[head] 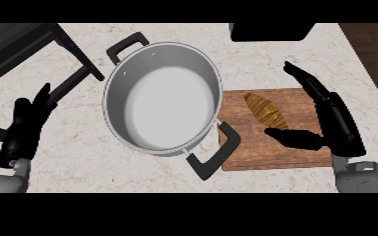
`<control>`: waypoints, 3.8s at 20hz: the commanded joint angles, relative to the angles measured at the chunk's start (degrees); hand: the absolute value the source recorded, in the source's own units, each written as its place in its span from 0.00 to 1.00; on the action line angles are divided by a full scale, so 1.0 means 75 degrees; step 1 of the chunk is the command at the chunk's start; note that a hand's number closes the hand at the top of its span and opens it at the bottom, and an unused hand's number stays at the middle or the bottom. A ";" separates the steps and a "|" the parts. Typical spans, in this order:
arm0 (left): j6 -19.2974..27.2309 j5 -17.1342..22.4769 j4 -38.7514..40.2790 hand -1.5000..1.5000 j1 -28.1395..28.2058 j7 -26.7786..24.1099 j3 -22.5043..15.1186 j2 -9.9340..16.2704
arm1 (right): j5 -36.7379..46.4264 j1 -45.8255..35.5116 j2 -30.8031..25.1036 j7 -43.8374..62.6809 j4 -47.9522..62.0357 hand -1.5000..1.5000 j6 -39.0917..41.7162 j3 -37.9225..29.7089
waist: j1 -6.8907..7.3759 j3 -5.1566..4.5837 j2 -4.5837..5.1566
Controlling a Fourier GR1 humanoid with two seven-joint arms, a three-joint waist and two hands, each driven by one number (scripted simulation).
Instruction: Pick the croissant from the cutting board and place it in the pot
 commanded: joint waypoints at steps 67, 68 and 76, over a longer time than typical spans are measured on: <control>-0.1417 -0.1802 0.0141 0.50 -0.0367 0.0696 0.1563 -0.1482 | 0.3774 -0.1581 0.1649 0.3744 0.2864 0.00 0.5043 -0.0059 | 0.0118 -0.0044 0.0078; -0.1193 -0.1984 -0.0889 0.50 0.0235 0.1104 0.1174 -0.1813 | 0.3714 -0.2011 0.1470 0.3385 0.3397 0.00 0.4970 -0.0346 | 0.0165 -0.0041 0.0076; -0.1777 -0.1741 -0.0017 0.50 -0.0276 0.0651 0.1937 -0.1276 | 0.4346 -0.1862 0.1339 0.2101 0.3806 1.00 0.3847 -0.0223 | 0.0140 -0.0042 0.0083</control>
